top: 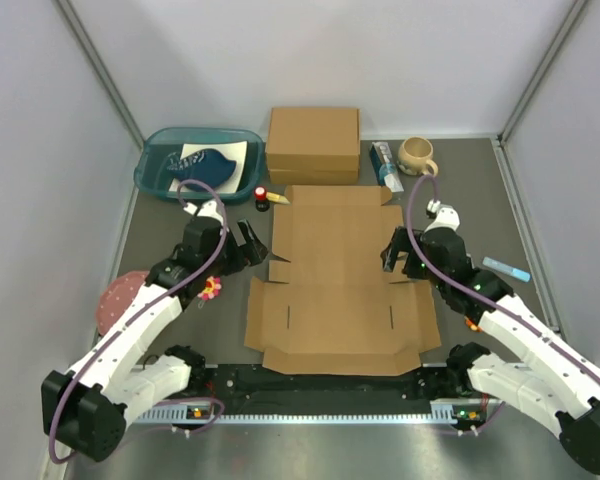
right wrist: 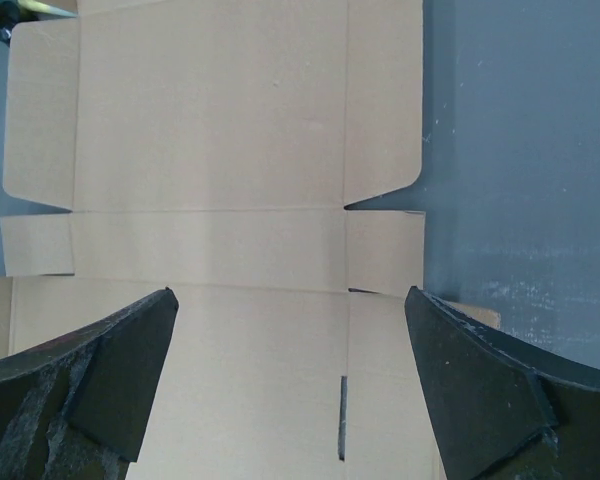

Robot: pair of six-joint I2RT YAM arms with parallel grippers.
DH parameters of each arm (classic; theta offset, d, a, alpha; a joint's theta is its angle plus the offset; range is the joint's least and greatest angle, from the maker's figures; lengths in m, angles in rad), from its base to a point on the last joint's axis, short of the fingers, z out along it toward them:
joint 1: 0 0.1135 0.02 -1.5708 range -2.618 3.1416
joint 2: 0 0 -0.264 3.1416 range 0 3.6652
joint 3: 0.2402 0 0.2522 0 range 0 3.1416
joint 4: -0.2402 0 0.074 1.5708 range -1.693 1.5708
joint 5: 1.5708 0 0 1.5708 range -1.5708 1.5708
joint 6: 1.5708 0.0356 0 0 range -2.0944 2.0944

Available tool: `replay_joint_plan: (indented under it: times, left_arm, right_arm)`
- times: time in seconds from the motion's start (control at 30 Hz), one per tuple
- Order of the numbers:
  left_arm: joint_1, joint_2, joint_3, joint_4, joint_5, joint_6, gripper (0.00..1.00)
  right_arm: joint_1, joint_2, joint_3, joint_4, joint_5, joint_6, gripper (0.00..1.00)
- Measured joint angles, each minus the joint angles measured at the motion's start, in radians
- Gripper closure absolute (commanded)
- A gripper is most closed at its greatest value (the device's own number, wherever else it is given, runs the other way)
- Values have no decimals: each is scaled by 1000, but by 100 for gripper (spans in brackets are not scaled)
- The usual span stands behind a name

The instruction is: Fold the paper box

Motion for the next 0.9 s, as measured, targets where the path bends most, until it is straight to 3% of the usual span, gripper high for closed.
replay_joint_plan:
  times: [0.2,0.3,0.47,0.7,0.8,0.9]
  left_arm:
    - [0,-21,-49,-13,-2,2,5]
    - [0,-18,-97,-26,0,-7,16]
    - [0,3,-201,-32,44,-20,24]
    - [0,32,-259,-11,117,-7,63]
    - [-1,51,-263,10,162,14,100]
    - [-5,54,-263,25,194,46,100]
  right_arm:
    - [0,-34,-9,-9,-18,0,1]
    - [0,-56,-9,-9,-22,-6,1]
    - [0,-61,-10,-16,-31,-13,1]
    - [0,-61,-14,-27,-41,-14,1]
    - [0,-61,-14,-28,-43,-14,2]
    - [0,-61,-14,-31,-49,-14,2]
